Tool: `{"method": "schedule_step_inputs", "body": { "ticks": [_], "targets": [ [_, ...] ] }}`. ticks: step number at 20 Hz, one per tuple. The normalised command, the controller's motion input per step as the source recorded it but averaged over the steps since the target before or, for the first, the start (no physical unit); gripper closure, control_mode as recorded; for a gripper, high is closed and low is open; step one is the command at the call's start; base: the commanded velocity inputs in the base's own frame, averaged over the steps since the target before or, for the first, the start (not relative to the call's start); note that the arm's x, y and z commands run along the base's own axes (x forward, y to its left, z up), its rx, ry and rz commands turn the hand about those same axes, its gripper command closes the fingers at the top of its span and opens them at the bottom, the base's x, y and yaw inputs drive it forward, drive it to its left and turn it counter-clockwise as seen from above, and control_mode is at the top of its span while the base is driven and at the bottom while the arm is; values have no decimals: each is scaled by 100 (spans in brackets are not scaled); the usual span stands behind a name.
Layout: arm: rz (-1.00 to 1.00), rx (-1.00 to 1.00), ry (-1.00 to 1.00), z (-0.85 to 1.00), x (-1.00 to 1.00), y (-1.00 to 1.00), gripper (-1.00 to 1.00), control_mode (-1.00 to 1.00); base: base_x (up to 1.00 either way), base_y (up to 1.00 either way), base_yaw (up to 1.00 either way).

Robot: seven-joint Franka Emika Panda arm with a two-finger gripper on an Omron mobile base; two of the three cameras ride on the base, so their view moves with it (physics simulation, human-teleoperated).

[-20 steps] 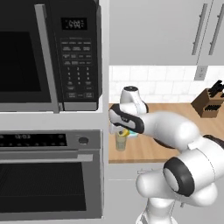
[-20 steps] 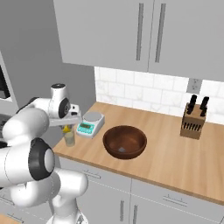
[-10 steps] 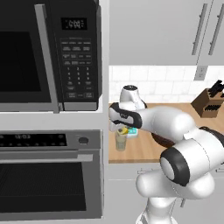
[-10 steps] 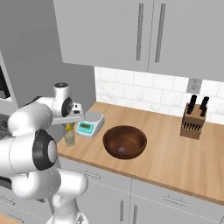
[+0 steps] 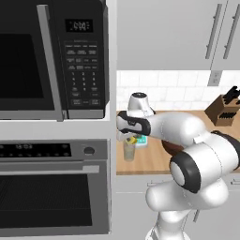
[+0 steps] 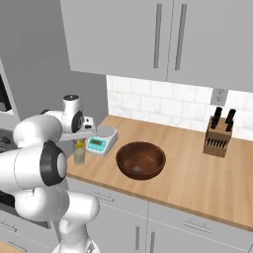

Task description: Grab a lemon wedge from the fridge and one ice cube from the ice bowl, and put them in the glass of lemonade.

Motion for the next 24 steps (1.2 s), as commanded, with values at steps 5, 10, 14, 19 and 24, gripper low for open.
{"method": "schedule_step_inputs", "body": {
  "ticks": [5,10,14,19,24],
  "targets": [
    [0,0,0,0,0,15,-100,-100,0,0,0],
    [2,5,-22,58,-38,-28,-100,-100,0,0,0],
    [1,21,-39,61,-96,-89,-100,-100,0,0,0],
    [2,30,-42,69,-100,-100,-100,-100,0,0,0],
    [0,32,-43,72,-100,-100,-100,-100,0,0,0]
  ]
}}
